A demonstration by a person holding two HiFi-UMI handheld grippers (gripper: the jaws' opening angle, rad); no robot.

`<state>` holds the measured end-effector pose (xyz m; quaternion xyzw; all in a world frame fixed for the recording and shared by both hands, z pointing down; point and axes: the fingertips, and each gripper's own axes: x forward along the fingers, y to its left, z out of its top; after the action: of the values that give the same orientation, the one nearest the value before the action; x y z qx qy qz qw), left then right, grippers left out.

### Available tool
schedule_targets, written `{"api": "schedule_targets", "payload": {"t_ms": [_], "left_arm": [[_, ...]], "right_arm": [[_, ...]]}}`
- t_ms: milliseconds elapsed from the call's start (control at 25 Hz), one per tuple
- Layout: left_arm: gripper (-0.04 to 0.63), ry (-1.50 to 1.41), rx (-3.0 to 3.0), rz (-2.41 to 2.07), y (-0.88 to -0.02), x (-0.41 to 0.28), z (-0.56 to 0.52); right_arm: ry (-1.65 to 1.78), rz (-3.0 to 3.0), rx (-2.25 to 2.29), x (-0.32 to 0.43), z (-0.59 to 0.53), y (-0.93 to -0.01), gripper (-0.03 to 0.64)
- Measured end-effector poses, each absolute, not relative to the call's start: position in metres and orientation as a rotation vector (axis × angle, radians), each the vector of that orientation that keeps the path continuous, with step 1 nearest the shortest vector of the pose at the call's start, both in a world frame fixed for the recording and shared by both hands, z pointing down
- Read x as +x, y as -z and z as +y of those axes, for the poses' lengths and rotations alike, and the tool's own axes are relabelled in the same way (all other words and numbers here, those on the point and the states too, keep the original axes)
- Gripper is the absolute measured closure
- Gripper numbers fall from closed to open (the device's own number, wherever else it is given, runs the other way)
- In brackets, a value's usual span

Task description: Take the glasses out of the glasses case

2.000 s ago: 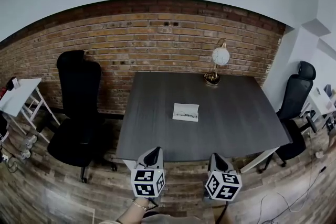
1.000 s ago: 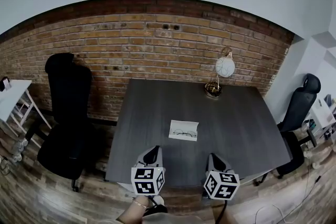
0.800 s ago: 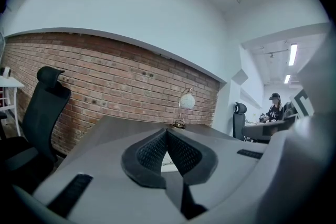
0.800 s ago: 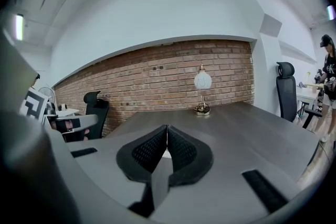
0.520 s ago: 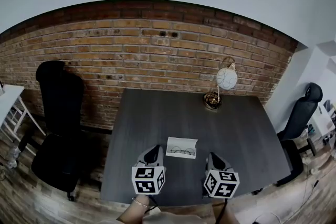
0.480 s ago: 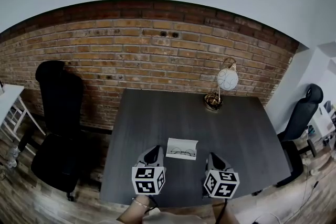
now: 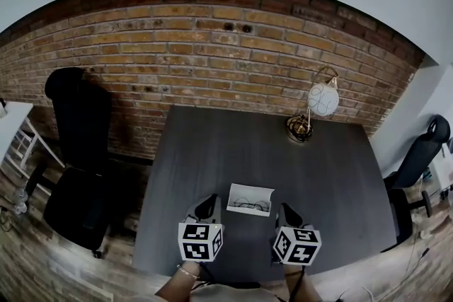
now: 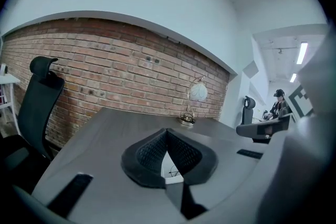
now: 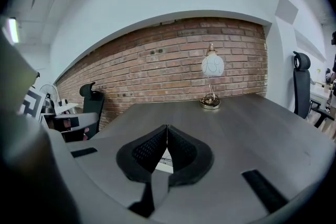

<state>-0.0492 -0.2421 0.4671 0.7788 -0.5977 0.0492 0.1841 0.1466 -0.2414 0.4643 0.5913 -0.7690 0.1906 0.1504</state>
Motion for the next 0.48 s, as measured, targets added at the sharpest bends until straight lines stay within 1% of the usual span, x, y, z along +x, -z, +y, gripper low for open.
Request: {"api": "schedule_targets", "payload": {"t_ms": [480], "left_arm": [[0.578,-0.209,2.073,-1.787,-0.485,-0.046,-0.245]], "right_arm": [[-0.586,-2.286,1.455,0.142,-0.266,-0.49,0.583]]}}
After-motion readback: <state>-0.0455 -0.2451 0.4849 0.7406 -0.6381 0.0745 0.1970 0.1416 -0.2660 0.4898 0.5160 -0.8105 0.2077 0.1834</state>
